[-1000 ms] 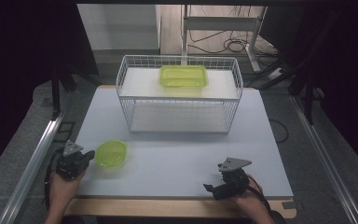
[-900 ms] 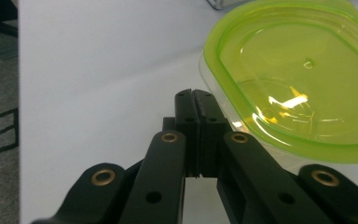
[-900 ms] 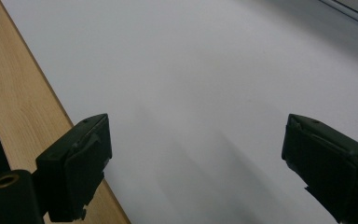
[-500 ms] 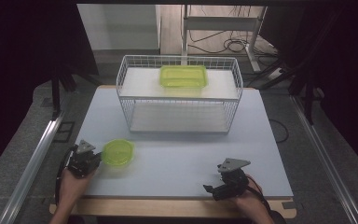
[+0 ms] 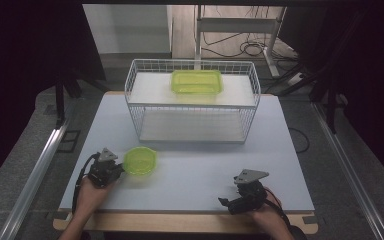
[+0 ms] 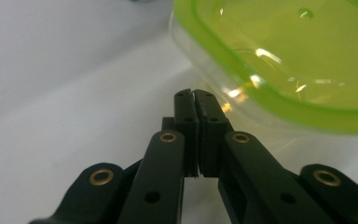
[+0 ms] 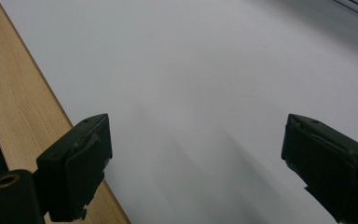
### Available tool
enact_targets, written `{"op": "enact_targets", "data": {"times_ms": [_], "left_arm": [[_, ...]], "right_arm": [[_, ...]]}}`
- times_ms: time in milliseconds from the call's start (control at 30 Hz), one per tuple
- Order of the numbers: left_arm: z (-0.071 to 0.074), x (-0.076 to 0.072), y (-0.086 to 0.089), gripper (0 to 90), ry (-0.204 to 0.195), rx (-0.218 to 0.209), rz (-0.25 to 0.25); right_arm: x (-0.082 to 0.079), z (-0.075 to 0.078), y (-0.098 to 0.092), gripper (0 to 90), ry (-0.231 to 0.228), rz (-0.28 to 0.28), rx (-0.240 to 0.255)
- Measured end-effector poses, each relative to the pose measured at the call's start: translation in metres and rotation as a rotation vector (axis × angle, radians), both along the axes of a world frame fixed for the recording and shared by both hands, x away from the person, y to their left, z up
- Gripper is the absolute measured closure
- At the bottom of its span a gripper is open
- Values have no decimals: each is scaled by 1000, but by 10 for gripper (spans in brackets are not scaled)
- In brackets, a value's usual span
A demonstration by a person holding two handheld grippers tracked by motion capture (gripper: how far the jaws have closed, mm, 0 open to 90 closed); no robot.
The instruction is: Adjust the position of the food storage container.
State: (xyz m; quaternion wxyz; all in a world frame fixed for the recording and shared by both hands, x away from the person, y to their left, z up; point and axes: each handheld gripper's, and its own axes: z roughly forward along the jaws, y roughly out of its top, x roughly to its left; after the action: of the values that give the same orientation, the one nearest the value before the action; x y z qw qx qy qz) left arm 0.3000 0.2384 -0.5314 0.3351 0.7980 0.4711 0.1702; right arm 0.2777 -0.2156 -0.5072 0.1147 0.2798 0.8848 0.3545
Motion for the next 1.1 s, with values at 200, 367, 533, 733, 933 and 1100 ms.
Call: {"op": "enact_targets", "data": {"times_ms": [200, 367, 533, 733, 933, 1100], "left_arm": [[1, 9, -13, 883, -4, 1, -23], [1, 18, -30, 881, -5, -2, -64], [3, 21, -44, 879, -11, -5, -97], [5, 22, -64, 879, -14, -11, -152], [5, 17, -86, 878, -12, -12, -201], [5, 15, -101, 878, -8, -17, -238]], "right_arm": [[0, 0, 1, 92, 3, 4, -2], [0, -1, 1, 93, 3, 2, -2], [0, -1, 1, 92, 6, 2, -3], [0, -1, 1, 92, 8, 5, -4], [1, -2, 1, 92, 12, 8, -7], [0, -2, 2, 92, 11, 9, -7]]}}
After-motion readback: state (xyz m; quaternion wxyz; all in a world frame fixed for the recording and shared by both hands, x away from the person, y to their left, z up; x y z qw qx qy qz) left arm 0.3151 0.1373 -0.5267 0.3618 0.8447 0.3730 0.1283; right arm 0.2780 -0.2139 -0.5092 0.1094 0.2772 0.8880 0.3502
